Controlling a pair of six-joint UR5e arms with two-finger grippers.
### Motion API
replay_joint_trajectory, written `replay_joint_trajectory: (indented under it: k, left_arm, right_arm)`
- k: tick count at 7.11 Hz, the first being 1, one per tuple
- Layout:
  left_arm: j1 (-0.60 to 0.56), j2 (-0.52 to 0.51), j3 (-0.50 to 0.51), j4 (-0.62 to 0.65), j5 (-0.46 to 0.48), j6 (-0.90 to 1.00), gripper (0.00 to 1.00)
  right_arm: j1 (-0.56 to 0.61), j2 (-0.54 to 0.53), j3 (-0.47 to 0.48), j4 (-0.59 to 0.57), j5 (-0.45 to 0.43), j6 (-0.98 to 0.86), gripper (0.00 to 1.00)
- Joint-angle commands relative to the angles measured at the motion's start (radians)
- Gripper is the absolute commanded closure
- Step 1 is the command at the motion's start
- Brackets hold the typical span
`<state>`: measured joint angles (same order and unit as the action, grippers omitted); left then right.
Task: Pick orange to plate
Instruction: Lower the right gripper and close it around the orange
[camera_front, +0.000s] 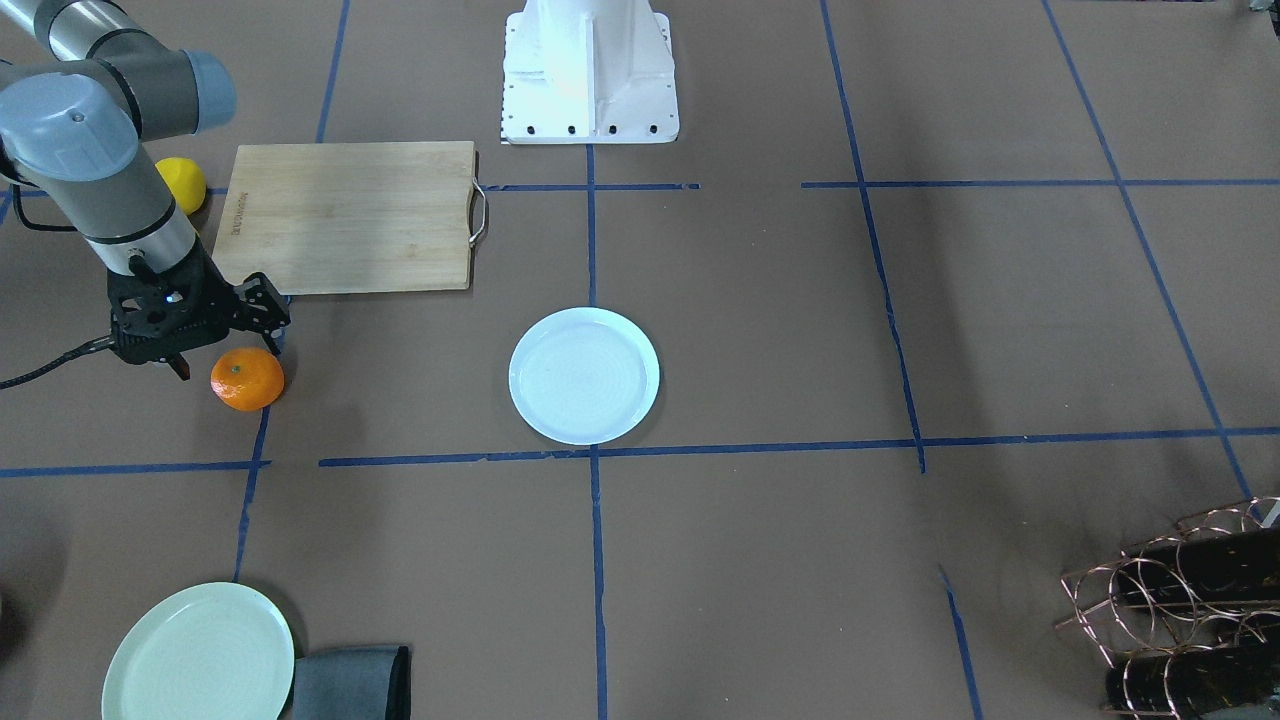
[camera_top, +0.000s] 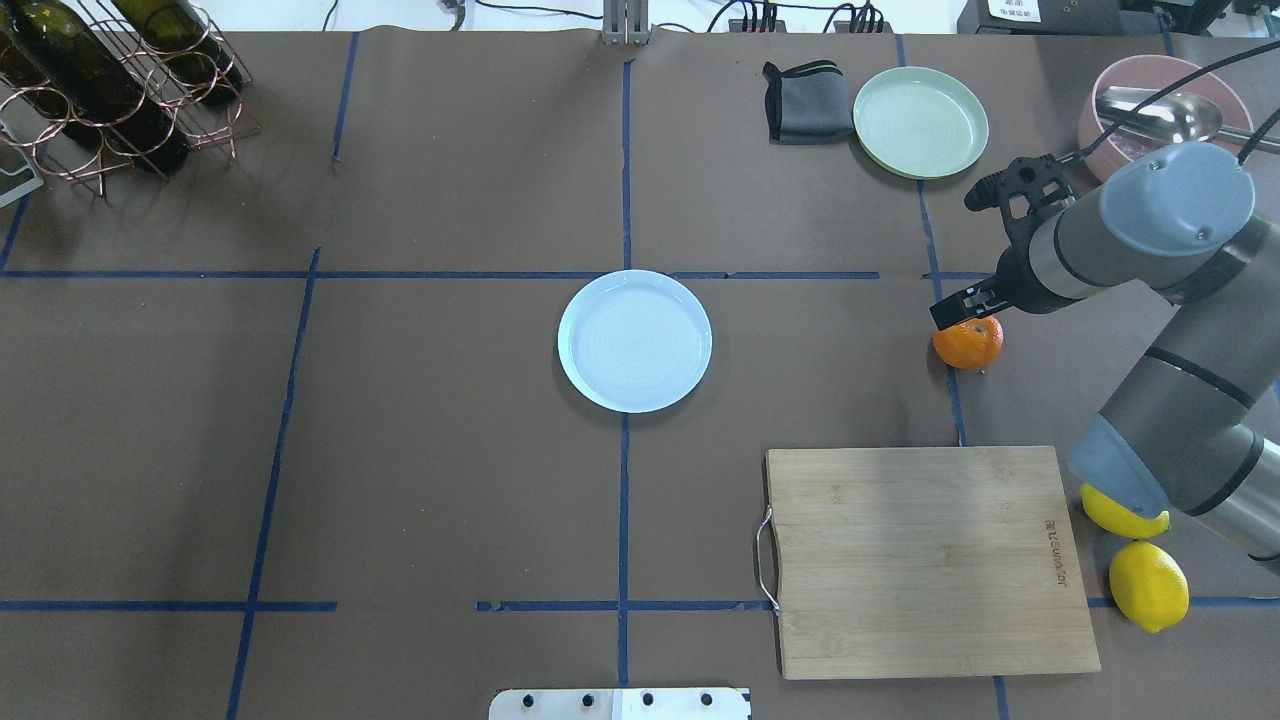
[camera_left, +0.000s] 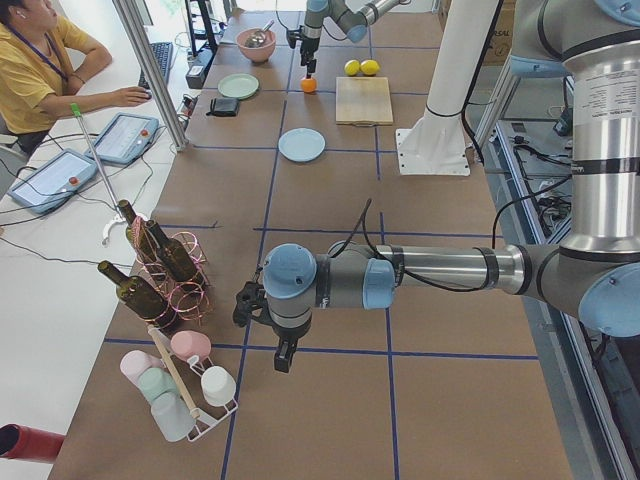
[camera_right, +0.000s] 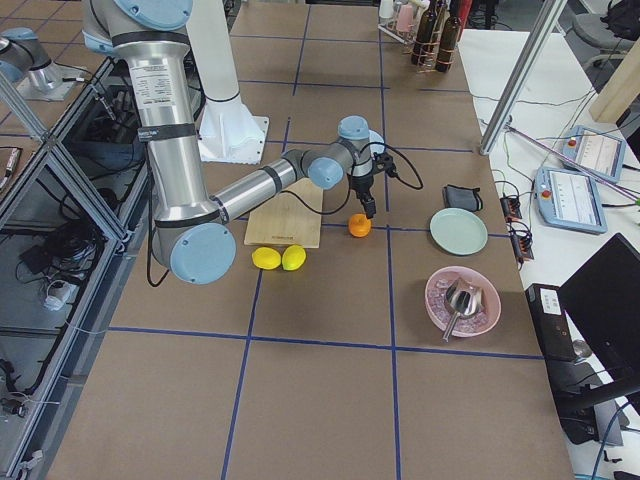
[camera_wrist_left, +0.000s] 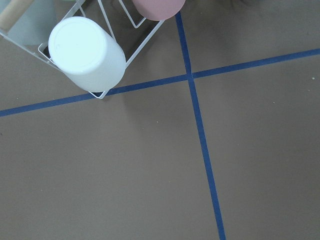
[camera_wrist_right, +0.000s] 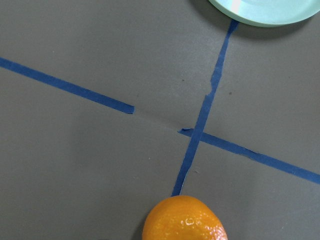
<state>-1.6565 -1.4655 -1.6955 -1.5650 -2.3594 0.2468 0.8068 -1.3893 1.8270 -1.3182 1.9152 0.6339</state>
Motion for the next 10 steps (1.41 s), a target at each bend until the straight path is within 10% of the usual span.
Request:
replay_joint_trajectory:
  k: [1, 4, 10]
  left_arm:
    - [0.0, 0.0, -0.001, 0.0, 0.0, 0.0, 0.0]
    - [0.0, 0.0, 0.0, -0.001, 0.0, 0.0, 0.0]
    - [-0.002, 0.002, 0.0, -0.001, 0.002, 0.002, 0.0]
  right_arm:
    - [-0.017, -0.005, -0.002, 0.001, -0.018, 0.016, 0.0]
    - [-0.017, -0.045, -0.069, 0.232, -0.012, 0.017, 0.0]
    - [-0.06, -0.047, -0.141, 0.244, -0.028, 0.02, 0.0]
